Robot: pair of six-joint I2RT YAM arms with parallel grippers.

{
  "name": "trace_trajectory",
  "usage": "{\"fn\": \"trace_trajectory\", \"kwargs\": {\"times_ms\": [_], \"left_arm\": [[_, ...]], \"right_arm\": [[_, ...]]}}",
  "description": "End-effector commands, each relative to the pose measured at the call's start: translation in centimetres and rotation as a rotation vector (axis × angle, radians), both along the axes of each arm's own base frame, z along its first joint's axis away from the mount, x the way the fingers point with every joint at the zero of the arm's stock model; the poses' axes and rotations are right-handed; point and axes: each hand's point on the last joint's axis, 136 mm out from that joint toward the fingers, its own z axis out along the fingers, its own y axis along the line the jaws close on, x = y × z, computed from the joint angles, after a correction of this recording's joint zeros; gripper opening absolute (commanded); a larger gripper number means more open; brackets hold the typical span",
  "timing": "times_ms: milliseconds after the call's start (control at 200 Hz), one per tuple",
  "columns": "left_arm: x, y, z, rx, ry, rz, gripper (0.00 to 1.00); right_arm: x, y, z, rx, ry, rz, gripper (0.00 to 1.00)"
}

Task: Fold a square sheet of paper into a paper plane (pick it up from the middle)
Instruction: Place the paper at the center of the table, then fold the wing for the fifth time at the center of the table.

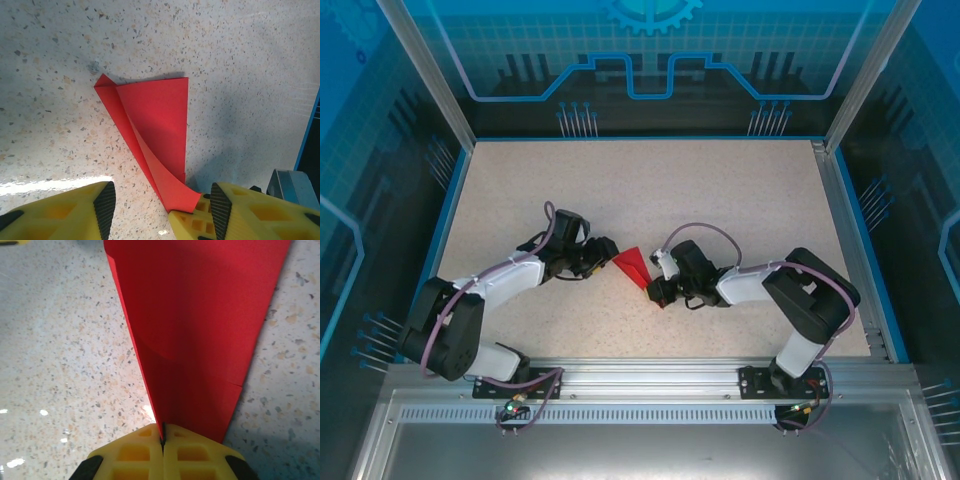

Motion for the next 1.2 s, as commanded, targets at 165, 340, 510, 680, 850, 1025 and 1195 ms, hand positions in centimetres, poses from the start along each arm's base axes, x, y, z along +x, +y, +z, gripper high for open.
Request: {"fn": "trace_trajectory", "kwargs": {"times_ms": [165, 340, 510, 680, 850, 1025, 1195], "left_arm": [[0.0, -1.0, 0.1, -0.038, -0.026, -0.06, 0.51], [0.0, -1.6, -0.2, -0.066, -0.024, -0.084, 0.47], [-0.2, -1.8, -0.4, -0.073, -0.03, -0.102, 0.46], [-0.6, -1.7, -0.8, -0.071, -0.023, -0.106, 0.46], [-0.7, -1.8, -0.8, -0.081, -0.031, -0.117, 0.45], [-0.9, -1.8, -0.9, -0.086, -0.034, -0.125, 0.43], [-1.2, -1.9, -1.2, -0.089, -0.027, -0.133, 0.42]], "right_arm": [[0.3, 1.1, 2.2, 0.148, 0.158, 0.031, 0.04], [0.3, 1.6, 1.9, 0.211, 0.265, 0.054, 0.05], [0.8, 2.0, 1.4, 0.222, 0.317, 0.046, 0.05], [1.2, 2.2, 1.2, 0.24, 0.363, 0.032, 0.05], [1.3, 2.5, 0.5, 0.253, 0.419, 0.021, 0.05], [1.6, 2.6, -0.5, 0.251, 0.476, -0.016, 0.04], [1.5, 2.6, -1.1, 0.247, 0.519, -0.033, 0.04]]}}
